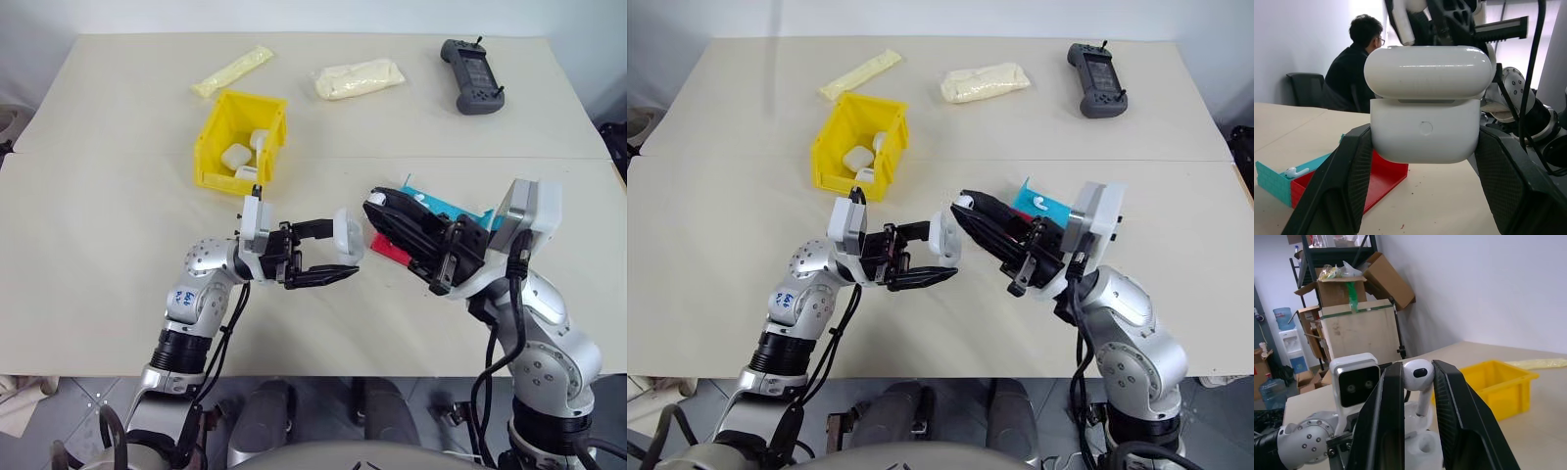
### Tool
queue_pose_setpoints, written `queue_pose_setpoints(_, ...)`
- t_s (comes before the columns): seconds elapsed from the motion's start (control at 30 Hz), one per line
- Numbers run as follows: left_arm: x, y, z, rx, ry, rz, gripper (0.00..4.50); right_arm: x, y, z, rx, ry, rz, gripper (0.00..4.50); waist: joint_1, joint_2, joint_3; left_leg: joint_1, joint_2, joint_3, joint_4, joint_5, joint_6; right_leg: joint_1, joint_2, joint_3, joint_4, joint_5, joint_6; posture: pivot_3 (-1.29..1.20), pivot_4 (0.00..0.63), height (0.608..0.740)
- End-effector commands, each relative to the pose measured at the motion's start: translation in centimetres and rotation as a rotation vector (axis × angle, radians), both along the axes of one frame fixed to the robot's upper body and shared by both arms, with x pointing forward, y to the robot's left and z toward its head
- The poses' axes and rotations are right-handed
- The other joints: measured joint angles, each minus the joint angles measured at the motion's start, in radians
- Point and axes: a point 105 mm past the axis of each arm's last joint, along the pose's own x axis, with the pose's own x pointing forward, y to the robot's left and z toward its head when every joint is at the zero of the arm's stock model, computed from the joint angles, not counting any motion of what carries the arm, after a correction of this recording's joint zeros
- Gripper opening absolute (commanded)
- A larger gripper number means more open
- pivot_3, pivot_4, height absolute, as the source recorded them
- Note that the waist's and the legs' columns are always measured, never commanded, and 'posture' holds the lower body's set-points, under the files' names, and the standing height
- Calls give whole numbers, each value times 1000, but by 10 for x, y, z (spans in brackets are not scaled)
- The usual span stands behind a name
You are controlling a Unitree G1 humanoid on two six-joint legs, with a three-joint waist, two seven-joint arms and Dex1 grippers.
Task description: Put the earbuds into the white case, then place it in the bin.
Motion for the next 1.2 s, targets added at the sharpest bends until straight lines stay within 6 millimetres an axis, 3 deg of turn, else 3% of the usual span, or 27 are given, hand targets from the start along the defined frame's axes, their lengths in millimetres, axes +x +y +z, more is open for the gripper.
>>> queue_pose_setpoints(0.03, -6, -1, 19, -55, -70, -31, 2772, -8, 3, 9, 29, -48, 22, 469, 0, 0, 0, 0, 0, 0, 0, 0, 0, 0, 0, 0, 0, 0, 0, 0, 150, 740)
queue_pose_setpoints(0.37, -10, -3, 31, -93, -74, -45, 2772, -3, 4, -6, 47, -11, 18, 469, -1, 0, 0, 0, 0, 0, 0, 0, 0, 0, 0, 0, 0, 0, 0, 0, 150, 740)
queue_pose_setpoints(0.93, -13, -8, 32, -100, -77, -73, 2772, 3, 10, -16, 57, 13, 25, 469, -1, 0, 0, 0, 0, 0, 0, 0, 0, 0, 0, 0, 0, 0, 0, 0, 150, 740)
queue_pose_setpoints(1.2, -9, -8, 38, -126, -100, -46, 2772, -4, 9, -24, -17, 67, 101, 469, 0, 0, 0, 0, 0, 0, 0, 0, 0, 0, 0, 0, 0, 0, 0, 0, 150, 740)
